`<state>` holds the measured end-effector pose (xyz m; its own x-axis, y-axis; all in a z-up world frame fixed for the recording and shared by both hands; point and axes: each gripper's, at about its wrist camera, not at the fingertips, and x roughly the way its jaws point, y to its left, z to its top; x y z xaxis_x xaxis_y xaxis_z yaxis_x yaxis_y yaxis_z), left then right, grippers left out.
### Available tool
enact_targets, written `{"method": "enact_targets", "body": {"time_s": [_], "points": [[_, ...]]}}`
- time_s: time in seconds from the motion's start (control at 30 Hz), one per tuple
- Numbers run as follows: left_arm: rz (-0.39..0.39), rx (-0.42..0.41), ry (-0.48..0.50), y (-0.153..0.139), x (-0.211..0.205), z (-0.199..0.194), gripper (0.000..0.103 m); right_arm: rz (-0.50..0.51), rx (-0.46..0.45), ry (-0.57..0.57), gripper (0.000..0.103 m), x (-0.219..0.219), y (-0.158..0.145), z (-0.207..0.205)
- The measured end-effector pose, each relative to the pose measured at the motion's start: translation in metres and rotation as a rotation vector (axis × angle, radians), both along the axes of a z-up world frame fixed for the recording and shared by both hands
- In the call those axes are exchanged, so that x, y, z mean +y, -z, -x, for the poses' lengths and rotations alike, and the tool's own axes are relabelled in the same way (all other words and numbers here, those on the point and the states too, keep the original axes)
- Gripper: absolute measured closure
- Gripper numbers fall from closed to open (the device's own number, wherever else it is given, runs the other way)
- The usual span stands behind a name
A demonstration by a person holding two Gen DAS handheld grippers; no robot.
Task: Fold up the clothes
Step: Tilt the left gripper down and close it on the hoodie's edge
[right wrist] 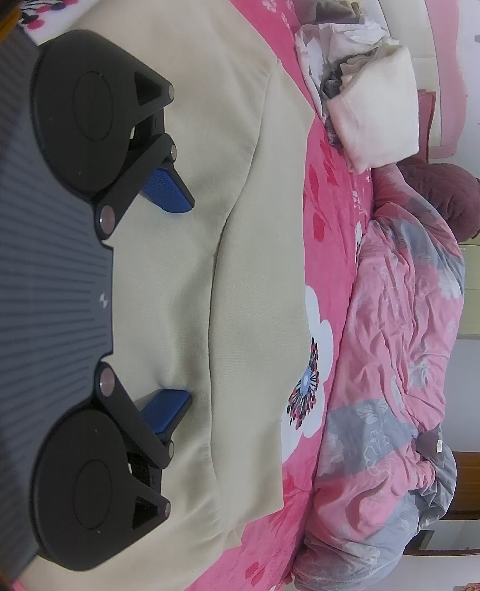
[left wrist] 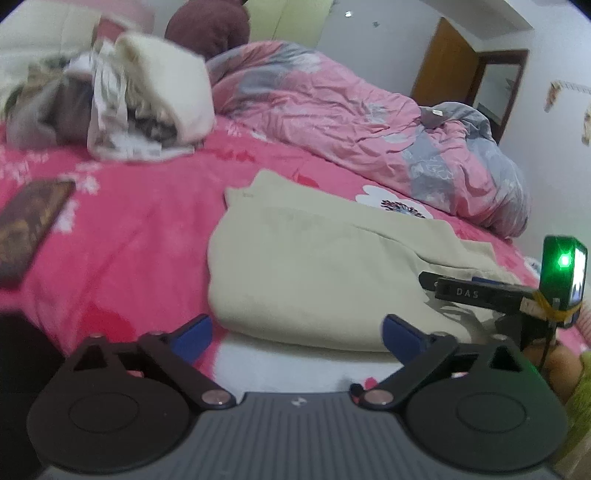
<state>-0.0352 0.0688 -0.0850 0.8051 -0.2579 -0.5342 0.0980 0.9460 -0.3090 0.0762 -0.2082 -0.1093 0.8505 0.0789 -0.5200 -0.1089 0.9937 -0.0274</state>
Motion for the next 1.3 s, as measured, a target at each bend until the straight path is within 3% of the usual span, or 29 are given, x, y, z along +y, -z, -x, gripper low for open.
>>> {"method": "enact_targets", "body": {"time_s": [0.37,0.57,1.0,1.1,1.17,1.23,1.3], "points": [[0.212,-0.001,-0.096,0.016,0.021,-0.022,0.031,0.001,-0.001,0.001,0.001,0.001,0.000,0.000],[0.304,-0.016,-0.105,0.023,0.030,-0.041,0.034,0.002,-0.001,0.001,0.001,0.001,0.000,0.000],[0.366,-0.032,-0.059,0.029,0.032,-0.088,0.035,0.002,-0.003,0.001,0.001,0.000,0.001,0.000],[0.361,-0.028,-0.072,0.031,0.030,-0.097,0.048,0.003,-0.005,0.001,0.001,0.000,0.001,0.000],[0.344,-0.013,-0.096,0.031,0.030,-0.101,0.069,0.004,-0.005,0.001,0.001,0.000,0.001,0.000],[0.331,0.002,-0.117,0.031,0.031,-0.103,0.081,0.004,-0.006,0.002,0.001,0.000,0.001,0.000],[0.351,0.004,-0.127,0.029,0.035,-0.102,0.086,0.003,-0.008,0.002,0.001,0.000,0.001,0.000]]}}
